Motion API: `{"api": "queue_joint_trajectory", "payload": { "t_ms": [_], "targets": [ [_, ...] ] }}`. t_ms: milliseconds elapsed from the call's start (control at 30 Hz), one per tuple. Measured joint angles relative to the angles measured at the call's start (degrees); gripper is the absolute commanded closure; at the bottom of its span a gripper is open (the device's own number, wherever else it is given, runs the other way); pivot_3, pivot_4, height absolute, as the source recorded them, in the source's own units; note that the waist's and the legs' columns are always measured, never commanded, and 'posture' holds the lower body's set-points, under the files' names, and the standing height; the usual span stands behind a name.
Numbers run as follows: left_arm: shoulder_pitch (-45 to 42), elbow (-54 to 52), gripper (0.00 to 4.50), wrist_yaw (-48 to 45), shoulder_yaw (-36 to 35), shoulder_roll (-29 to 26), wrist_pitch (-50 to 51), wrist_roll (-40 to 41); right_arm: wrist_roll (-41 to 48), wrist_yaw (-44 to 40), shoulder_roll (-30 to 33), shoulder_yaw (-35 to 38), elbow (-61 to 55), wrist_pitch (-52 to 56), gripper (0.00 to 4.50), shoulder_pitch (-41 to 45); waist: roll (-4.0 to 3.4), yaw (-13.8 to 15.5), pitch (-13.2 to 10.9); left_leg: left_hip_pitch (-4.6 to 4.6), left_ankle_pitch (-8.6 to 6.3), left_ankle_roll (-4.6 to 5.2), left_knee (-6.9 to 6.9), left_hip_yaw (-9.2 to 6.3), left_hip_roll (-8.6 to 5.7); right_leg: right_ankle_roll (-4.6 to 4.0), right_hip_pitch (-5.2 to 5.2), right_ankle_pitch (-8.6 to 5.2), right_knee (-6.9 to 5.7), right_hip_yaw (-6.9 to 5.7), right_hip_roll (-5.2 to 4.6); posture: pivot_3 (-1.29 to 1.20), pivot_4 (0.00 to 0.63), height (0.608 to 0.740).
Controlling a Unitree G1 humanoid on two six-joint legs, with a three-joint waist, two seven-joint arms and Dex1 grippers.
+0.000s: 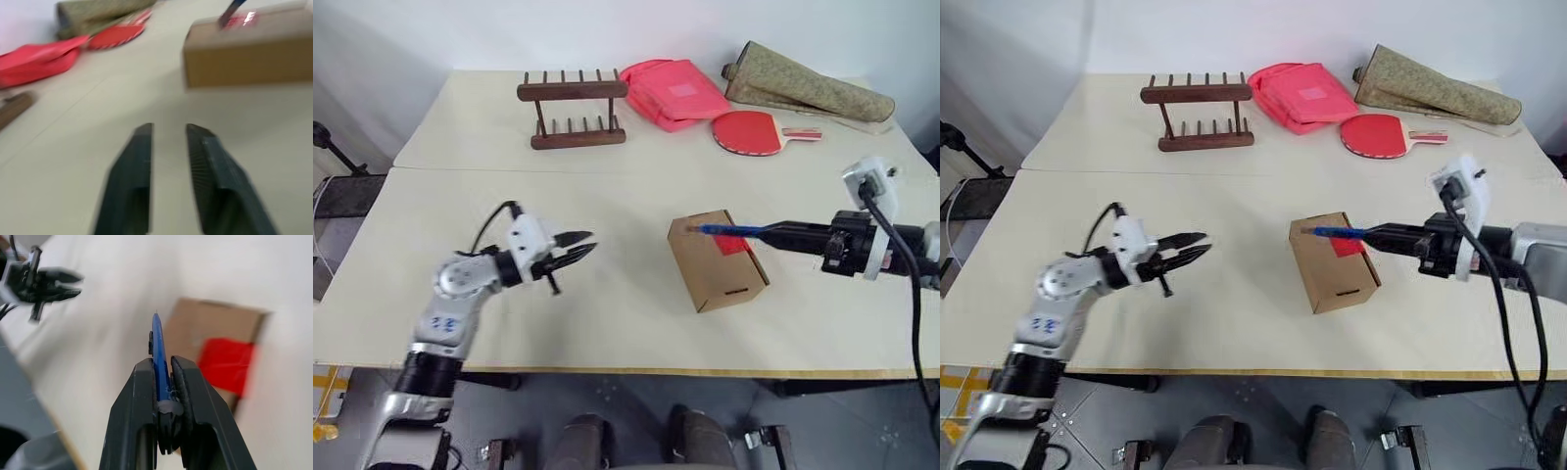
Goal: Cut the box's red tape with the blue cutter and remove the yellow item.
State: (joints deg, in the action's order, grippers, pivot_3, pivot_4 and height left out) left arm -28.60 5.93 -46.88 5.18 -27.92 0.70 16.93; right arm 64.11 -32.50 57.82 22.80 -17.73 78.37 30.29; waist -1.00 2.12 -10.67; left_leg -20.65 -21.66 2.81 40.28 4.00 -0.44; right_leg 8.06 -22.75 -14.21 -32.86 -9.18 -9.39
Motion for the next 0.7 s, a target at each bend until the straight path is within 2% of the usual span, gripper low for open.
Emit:
{"api": "queue_joint_trajectory", "payload": {
  "t_ms": [100,367,700],
  "targets": [
    [-9.3,4.8,4.50,-0.5,3.0,6.7,4.4,-0.2,0.9,4.2,1.5,0.2,-0.5,3.4,4.34,4.8,0.04,0.1,0.0,-0.08,0.02,0.00,0.05,0.01,0.00,0.00,-0.03,0.00,0.02,-0.02,0.02,0.00,0.150,0.740],
    [-22.9,17.0,4.50,-1.3,7.4,15.6,10.9,-4.0,2.5,12.2,1.3,0.7,-0.9,9.6,4.34,9.5,0.10,-0.5,0.0,-0.35,0.03,0.02,0.05,-0.02,0.00,0.01,-0.12,0.00,0.23,-0.15,0.06,0.00,0.150,0.740],
    [-24.8,21.8,4.50,0.7,10.8,20.4,14.4,-10.5,1.4,15.1,0.4,0.7,-1.4,11.5,4.34,7.7,0.11,-0.3,0.0,-0.56,0.04,0.04,0.08,-0.03,-0.01,0.03,-0.30,0.02,0.26,-0.14,0.06,0.00,0.150,0.740]
  ]
}}
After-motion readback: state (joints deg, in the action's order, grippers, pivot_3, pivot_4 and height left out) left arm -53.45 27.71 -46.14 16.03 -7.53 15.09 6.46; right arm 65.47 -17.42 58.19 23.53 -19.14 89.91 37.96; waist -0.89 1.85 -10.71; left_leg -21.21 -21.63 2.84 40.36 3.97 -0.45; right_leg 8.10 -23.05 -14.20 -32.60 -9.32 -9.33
